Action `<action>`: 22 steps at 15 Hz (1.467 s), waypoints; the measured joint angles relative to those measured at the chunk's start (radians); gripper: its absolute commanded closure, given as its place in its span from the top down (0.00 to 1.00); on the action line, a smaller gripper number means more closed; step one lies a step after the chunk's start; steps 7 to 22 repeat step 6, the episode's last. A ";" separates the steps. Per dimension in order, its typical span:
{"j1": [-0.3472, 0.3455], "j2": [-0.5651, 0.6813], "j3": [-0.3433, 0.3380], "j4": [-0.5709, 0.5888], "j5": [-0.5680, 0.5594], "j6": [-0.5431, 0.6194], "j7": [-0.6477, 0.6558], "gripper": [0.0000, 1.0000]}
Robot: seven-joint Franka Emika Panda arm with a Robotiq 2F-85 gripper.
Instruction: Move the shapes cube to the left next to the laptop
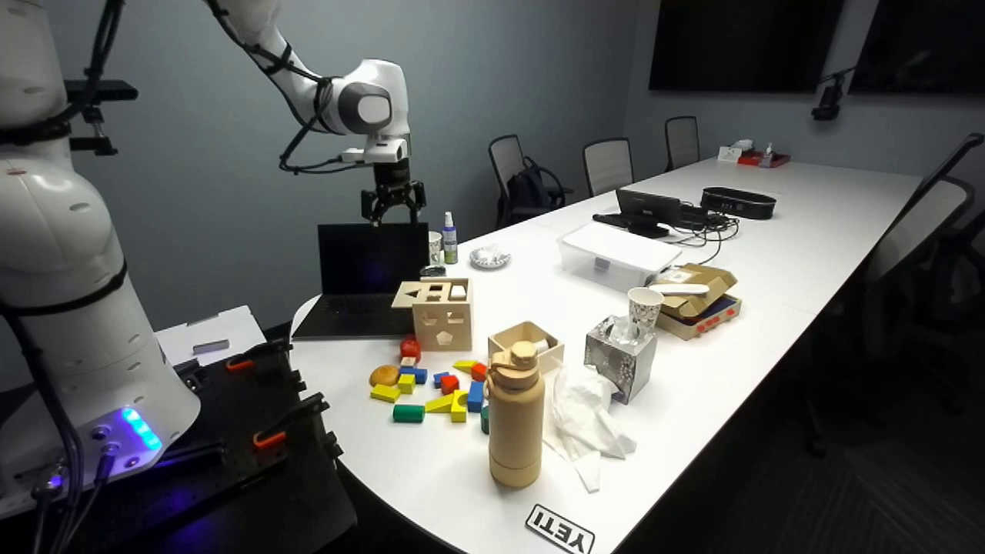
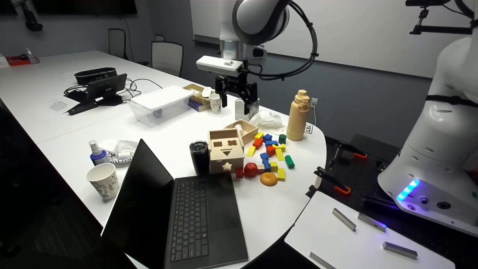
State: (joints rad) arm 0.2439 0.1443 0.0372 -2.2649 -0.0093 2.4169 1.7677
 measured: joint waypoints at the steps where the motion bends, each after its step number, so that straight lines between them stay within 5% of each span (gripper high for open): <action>1: -0.001 -0.027 -0.001 -0.008 -0.055 0.000 0.029 1.00; 6: -0.019 -0.107 0.006 -0.031 -0.251 0.031 0.106 1.00; 22: -0.019 -0.107 0.006 -0.031 -0.251 0.031 0.106 1.00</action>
